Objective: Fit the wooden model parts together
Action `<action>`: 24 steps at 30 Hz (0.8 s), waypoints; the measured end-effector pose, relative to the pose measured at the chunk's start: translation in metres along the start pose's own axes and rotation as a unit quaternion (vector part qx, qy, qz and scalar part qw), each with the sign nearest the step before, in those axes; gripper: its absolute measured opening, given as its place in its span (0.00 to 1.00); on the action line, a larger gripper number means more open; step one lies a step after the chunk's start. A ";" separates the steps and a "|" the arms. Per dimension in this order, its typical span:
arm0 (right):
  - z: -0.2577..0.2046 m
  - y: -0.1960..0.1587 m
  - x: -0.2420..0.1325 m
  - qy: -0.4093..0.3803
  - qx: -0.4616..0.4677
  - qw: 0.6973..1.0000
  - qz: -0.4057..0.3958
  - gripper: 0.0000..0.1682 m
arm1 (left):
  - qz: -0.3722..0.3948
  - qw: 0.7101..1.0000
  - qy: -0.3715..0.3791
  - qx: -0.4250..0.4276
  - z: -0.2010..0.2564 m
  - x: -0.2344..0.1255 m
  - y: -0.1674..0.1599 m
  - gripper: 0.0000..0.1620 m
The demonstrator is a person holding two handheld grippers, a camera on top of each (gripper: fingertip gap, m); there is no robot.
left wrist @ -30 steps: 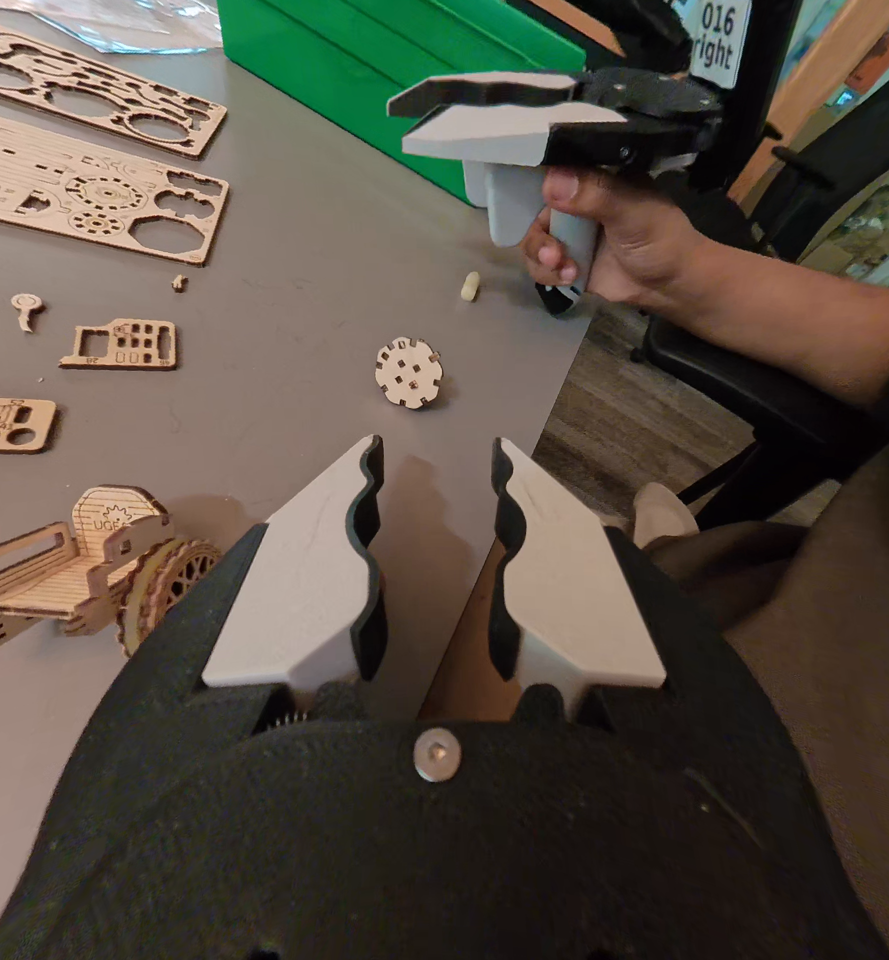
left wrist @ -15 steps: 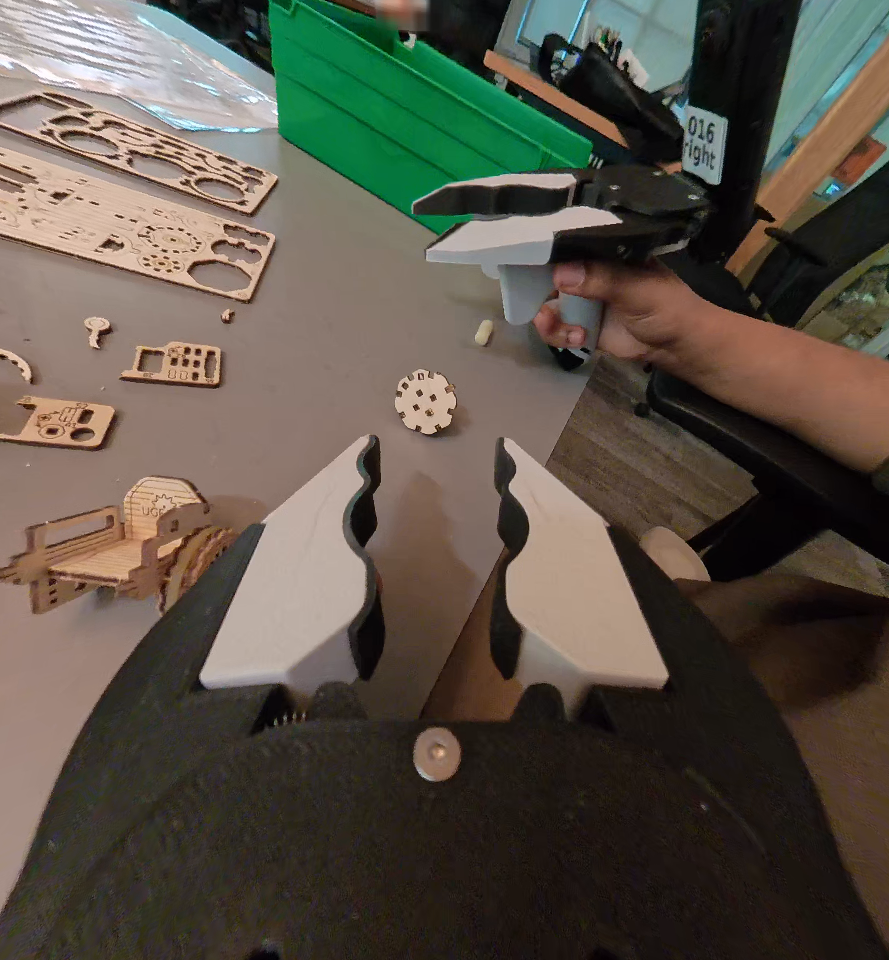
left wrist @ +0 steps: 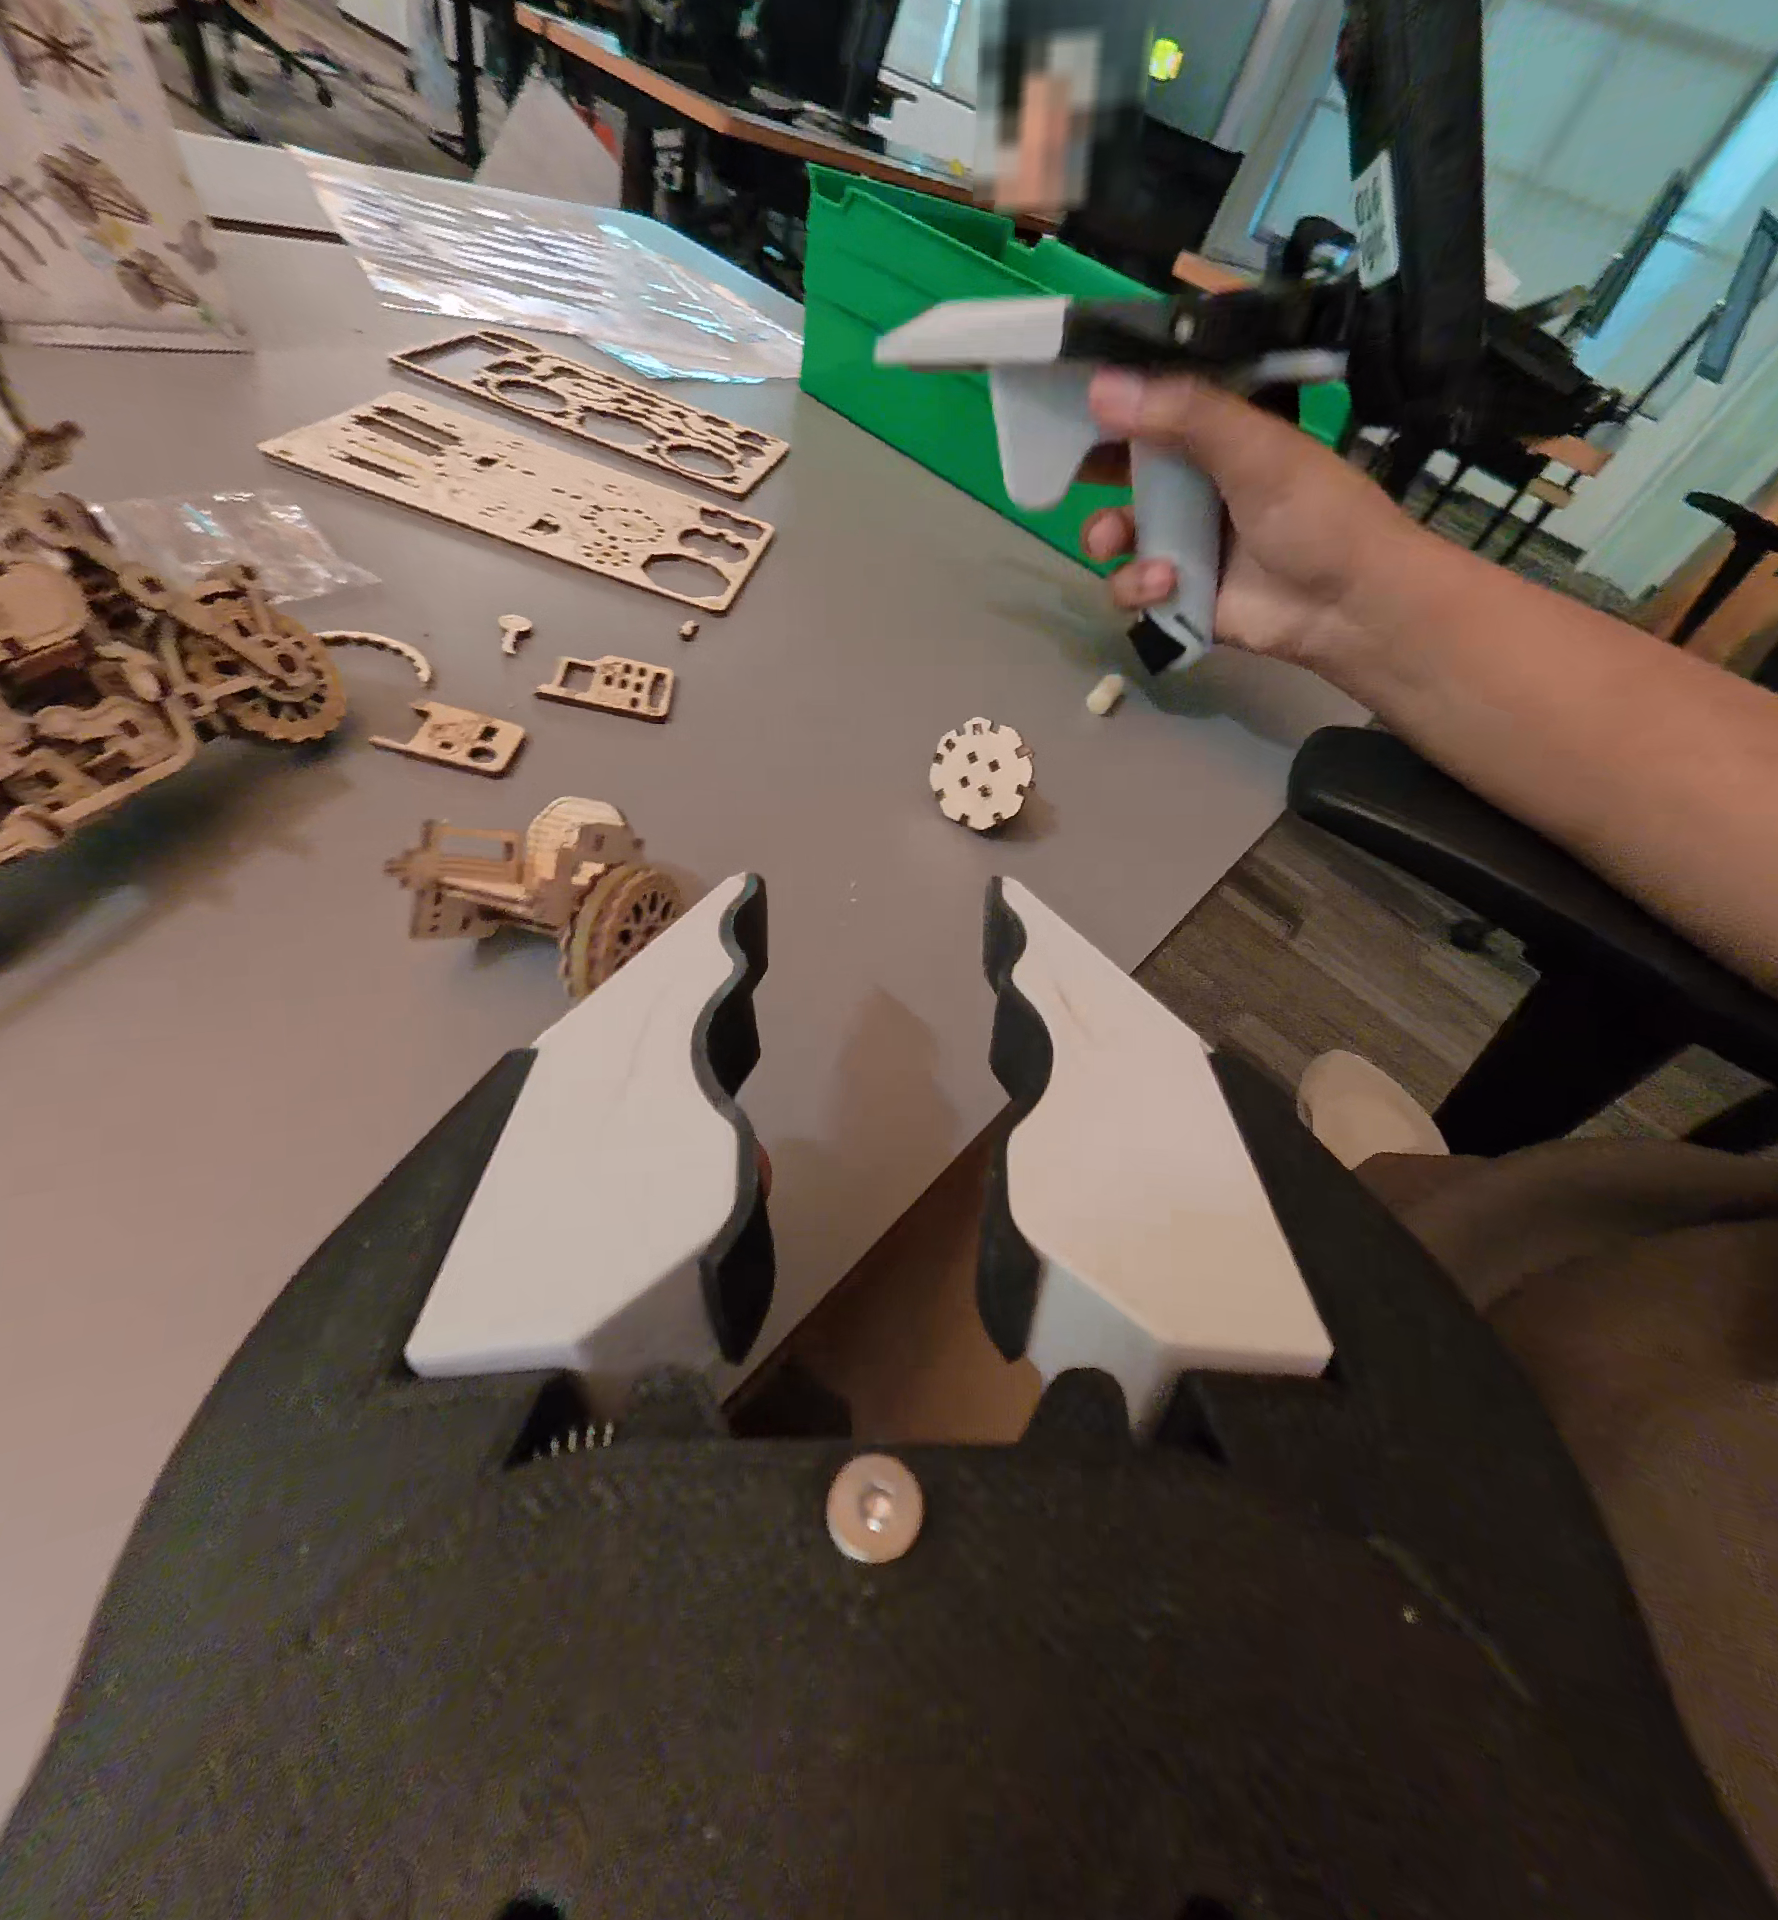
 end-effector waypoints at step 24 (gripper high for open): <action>-0.012 -0.036 0.078 0.092 -0.010 0.985 -0.145 0.46 | 0.130 0.985 -0.088 -0.067 0.059 0.081 0.017 0.17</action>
Point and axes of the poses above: each gripper's, where its closed fingertips meet, x out along the fingers, y out of its top, z = x × y across the jaws, the point moved 6 cm from there along -x, back along the fingers, and after that the axes turned 12 degrees about z, right-handed, at the moved point
